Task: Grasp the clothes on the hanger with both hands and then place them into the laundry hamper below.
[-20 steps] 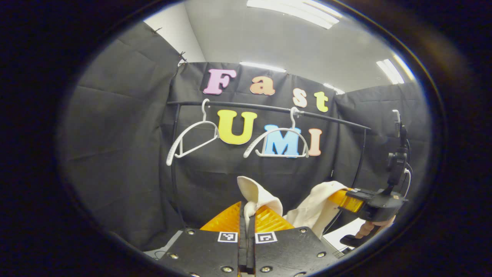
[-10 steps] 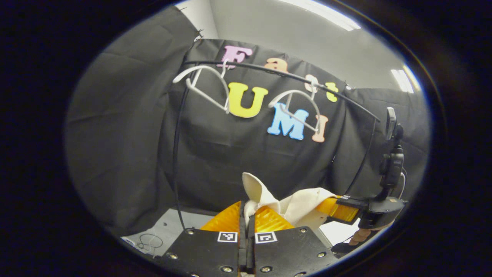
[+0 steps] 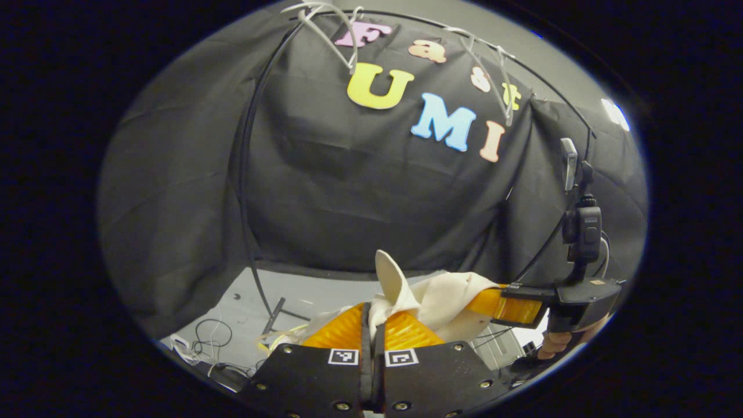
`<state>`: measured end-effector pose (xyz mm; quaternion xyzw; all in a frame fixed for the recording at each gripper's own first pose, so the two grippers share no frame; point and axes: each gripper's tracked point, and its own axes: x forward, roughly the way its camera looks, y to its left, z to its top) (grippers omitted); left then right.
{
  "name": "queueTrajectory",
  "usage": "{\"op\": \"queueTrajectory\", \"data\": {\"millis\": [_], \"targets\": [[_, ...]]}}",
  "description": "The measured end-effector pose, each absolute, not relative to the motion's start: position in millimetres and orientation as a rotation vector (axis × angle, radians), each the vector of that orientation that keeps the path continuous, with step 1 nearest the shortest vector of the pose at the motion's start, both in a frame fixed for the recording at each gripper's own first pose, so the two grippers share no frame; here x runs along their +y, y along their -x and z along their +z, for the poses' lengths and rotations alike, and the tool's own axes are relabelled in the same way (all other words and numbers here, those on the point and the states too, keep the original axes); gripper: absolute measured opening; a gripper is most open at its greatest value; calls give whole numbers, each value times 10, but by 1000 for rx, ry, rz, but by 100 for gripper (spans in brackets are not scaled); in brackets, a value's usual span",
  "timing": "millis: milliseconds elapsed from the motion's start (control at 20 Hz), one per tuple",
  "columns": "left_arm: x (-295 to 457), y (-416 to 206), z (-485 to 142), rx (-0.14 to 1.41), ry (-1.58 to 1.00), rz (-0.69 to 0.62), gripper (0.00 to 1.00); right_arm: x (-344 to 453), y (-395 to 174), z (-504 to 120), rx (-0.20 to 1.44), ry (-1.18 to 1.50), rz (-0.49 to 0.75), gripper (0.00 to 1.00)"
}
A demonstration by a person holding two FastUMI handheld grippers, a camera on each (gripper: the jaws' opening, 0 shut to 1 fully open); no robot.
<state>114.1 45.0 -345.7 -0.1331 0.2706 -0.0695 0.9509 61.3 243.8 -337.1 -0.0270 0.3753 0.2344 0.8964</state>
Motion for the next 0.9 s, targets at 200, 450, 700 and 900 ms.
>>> {"op": "queueTrajectory", "data": {"millis": [200,450,700,900], "targets": [[595,-995,-4335,661,235,-78,2,2339,-642,-4142,902,118,453,1],[737,-920,-5220,762,216,16,2,2241,-551,-4956,1000,215,496,0],[977,-859,-6081,812,251,130,2,2328,-628,-5572,1021,336,590,1],[998,-909,-6657,870,315,197,2,2333,-612,-6126,1076,433,637,1]]}}
